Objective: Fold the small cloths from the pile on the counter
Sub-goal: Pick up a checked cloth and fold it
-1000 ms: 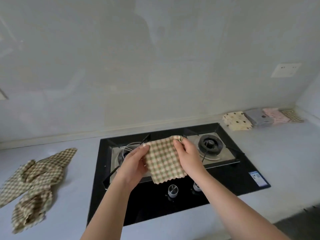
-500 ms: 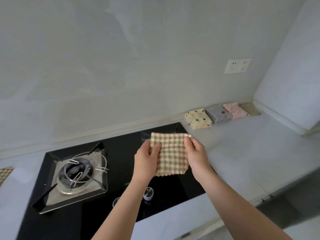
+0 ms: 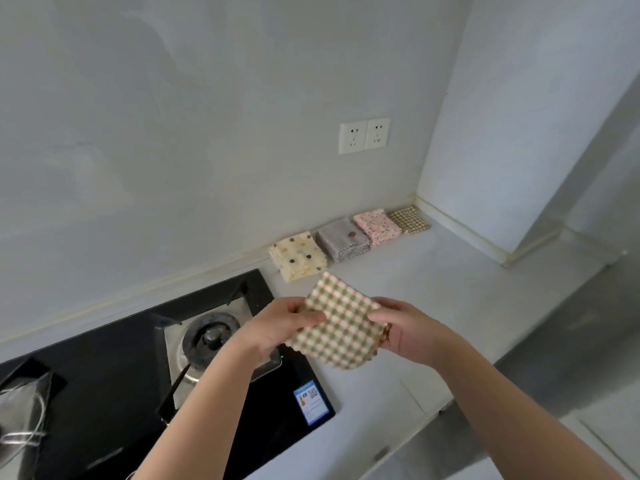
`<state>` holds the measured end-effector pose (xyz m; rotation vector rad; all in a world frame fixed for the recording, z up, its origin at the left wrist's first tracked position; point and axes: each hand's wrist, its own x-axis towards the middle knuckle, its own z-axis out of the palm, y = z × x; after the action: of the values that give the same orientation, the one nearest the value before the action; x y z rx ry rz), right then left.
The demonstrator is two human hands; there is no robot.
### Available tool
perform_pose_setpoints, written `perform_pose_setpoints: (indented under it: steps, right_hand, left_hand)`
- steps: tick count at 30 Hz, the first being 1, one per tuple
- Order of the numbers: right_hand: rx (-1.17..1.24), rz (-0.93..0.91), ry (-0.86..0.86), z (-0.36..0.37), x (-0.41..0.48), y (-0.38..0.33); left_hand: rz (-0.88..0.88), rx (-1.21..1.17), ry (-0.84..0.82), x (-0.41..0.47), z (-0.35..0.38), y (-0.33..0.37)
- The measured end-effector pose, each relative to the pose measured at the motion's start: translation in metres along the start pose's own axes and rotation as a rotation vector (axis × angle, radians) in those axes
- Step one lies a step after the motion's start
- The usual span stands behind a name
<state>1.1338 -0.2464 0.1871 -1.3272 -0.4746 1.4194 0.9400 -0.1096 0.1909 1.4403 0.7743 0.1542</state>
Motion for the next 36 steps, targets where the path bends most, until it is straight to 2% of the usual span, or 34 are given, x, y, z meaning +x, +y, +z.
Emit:
perform_pose_setpoints:
  steps: [3, 6, 8, 11, 13, 15, 18, 21, 25, 31, 36]
  right_hand:
    - [-0.318, 0.040, -0.113, -0.025, 0.008, -0.034]
    - [-0.609, 0.013, -0.081, -0.048, 0.036, -0.060]
    - [-0.580, -0.032, 0.017, -0.072, 0.063, -0.070]
    - [-0.384, -0.040, 0.126, -0.120, 0.106, -0.083]
    - [-0.403, -0.038, 0.193, -0.153, 0.135, -0.094]
    - [-0.470, -0.009, 0.260, -0.188, 0.169, -0.105]
    - [-0.478, 0.091, 0.267, -0.246, 0.215, -0.117]
    - [-0.471, 0.134, 0.331, -0.308, 0.260, -0.126]
    - [-0.521, -0.009, 0.481, -0.365, 0.326, -0.144]
    - [-0.779, -0.244, 0.531, -0.404, 0.416, -0.164]
    - [-0.916, -0.241, 0.575, -0.420, 0.463, -0.165]
  left_hand:
    - [0.007, 0.210, -0.106, 0.032, 0.015, 0.035]
    - [-0.021, 0.264, -0.144, 0.072, 0.027, 0.052]
    - [-0.025, 0.097, -0.122, 0.104, 0.035, 0.048]
    - [-0.074, -0.350, -0.027, 0.166, 0.062, 0.032]
    - [-0.117, -0.503, 0.116, 0.213, 0.093, 0.029]
    - [-0.176, -0.533, 0.293, 0.266, 0.121, 0.031]
    - [-0.238, -0.406, 0.445, 0.344, 0.153, 0.044]
    - [-0.218, -0.212, 0.480, 0.416, 0.175, 0.059]
    - [-0.204, -0.077, 0.520, 0.500, 0.189, 0.072]
    - [-0.228, -0.070, 0.605, 0.591, 0.188, 0.091]
    - [-0.314, 0.068, 0.648, 0.636, 0.183, 0.095]
